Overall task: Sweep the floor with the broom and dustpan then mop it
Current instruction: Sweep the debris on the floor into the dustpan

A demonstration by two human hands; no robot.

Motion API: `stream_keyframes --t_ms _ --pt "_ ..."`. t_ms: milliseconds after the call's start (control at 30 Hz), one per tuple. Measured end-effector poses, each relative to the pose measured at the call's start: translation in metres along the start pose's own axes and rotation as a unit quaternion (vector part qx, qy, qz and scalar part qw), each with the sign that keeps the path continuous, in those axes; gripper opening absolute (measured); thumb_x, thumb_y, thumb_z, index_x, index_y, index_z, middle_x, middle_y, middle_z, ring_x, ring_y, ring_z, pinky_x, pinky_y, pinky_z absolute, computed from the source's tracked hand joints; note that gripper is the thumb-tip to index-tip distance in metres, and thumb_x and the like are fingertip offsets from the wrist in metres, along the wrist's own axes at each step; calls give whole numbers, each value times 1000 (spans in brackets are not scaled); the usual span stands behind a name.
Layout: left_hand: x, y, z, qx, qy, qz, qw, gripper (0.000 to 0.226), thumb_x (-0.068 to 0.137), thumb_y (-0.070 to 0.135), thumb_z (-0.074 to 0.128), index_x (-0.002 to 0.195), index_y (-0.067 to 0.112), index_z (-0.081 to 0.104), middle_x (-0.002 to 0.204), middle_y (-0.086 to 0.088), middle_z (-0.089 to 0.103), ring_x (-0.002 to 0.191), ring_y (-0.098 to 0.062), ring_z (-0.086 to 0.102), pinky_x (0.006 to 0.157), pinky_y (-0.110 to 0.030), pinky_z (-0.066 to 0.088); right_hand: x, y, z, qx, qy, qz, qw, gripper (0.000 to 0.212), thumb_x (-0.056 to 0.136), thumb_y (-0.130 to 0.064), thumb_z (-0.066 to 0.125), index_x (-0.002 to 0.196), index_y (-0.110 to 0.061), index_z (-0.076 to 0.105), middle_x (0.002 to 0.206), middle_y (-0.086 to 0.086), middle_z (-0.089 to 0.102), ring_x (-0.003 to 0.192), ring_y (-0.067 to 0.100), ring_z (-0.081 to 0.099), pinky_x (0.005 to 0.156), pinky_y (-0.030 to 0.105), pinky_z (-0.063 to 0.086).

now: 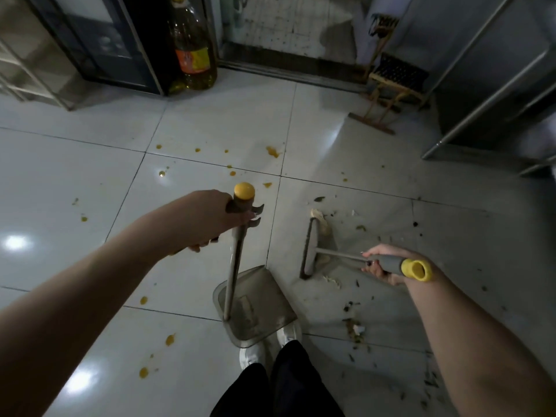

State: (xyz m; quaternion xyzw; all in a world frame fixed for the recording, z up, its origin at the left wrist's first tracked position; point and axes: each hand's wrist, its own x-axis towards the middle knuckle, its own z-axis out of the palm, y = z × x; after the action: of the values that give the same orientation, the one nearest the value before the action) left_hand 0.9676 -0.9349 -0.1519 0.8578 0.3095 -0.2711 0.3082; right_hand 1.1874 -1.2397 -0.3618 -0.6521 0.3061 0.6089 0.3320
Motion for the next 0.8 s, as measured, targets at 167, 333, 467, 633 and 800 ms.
stream_keyframes --t_ms 167,333,467,633,800 --pt "4 10 0 6 -3 -1 1000 34 87 55 43 76 24 50 57 -2 49 43 -12 43 35 -15 36 -2 -3 1 80 -55 -16 995 30 97 -26 47 88 2 51 42 4 49 25 8 47 26 13 38" --pt "16 33 1 23 3 -10 1000 34 87 56 42 76 24 49 58 -2 51 44 -11 45 35 -15 36 12 -28 17 180 -135 -36 974 26 97 -27 49 90 -1 49 45 5 51 28 8 51 28 16 43" --pt "29 68 3 30 0 -35 999 38 89 54 42 85 17 52 61 -4 51 48 -13 46 40 -18 37 26 -37 10 180 -137 -49 973 23 97 -23 49 90 -2 48 44 8 54 29 9 52 29 17 44" --pt "48 125 4 20 6 -50 999 38 89 50 46 78 14 50 61 -6 47 47 -15 42 43 -20 38 34 -25 -62 197 -104 -14 975 24 95 -19 52 99 4 49 44 10 55 30 11 53 30 18 45" --pt "64 171 4 43 23 -46 998 39 88 51 46 82 14 53 62 -6 48 49 -14 45 42 -20 39 16 -33 -140 75 -68 26 995 29 97 -24 48 90 4 51 42 5 50 26 9 48 26 15 39"
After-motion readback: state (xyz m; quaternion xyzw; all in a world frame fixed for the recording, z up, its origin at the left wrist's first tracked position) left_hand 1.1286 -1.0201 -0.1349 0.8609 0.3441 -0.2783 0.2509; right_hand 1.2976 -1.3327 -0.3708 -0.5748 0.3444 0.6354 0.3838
